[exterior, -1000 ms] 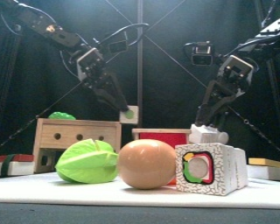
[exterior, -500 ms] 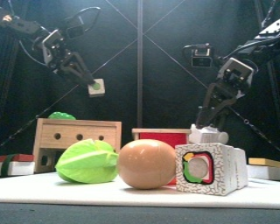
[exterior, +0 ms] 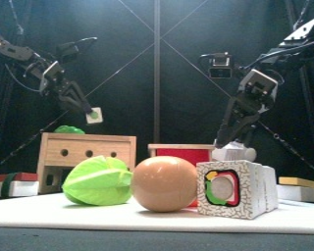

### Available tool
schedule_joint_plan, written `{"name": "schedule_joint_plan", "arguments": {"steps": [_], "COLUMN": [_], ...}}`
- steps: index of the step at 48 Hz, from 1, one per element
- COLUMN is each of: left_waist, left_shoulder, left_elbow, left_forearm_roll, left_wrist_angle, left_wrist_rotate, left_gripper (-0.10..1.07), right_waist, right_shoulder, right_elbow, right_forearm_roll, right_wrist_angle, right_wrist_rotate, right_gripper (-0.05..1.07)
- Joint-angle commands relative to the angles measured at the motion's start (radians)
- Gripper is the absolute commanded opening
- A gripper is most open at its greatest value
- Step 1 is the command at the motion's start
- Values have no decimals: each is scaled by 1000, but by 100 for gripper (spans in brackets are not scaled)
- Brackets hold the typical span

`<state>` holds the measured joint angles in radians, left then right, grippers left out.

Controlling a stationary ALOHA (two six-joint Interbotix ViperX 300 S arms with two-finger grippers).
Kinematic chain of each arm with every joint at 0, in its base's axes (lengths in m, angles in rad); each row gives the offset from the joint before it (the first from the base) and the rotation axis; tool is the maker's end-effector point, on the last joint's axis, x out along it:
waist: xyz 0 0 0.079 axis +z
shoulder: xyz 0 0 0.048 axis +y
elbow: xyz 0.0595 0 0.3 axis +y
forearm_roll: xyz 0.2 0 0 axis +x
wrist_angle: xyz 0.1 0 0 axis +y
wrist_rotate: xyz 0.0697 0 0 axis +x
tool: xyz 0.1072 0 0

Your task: Place sushi piece on bench and grab new piece of sushi

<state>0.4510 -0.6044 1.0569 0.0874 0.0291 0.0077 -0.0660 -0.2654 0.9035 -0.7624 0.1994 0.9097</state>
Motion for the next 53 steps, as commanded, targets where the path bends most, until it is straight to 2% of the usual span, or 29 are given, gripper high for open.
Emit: {"name": "schedule_joint_plan", "arguments": {"steps": [1,10,28,53], "left_waist": [6,20,29,28], "left_shoulder": [9,12,14,-3], "left_elbow": [-12,-3,-3,-6], "left_forearm_roll": [2,0,-2,0], "left_wrist_angle": [-9,-9,-3,-9], "left_wrist_rotate": [-2,-3,-2,-2], "left_gripper": [57,59,73,74], "right_waist": [-3,-5,-3,-3], "right_shoulder": [-12,-12,-12,-12], "right_elbow": [-21,-23,-23,-23], "right_forearm_roll": [-2,-2,-2,-2], "right_wrist_angle": [-5,-5,-3,-5], "right_wrist_rotate": [-2,-2,-2,-2], "right_gripper": [80,80,80,80]}}
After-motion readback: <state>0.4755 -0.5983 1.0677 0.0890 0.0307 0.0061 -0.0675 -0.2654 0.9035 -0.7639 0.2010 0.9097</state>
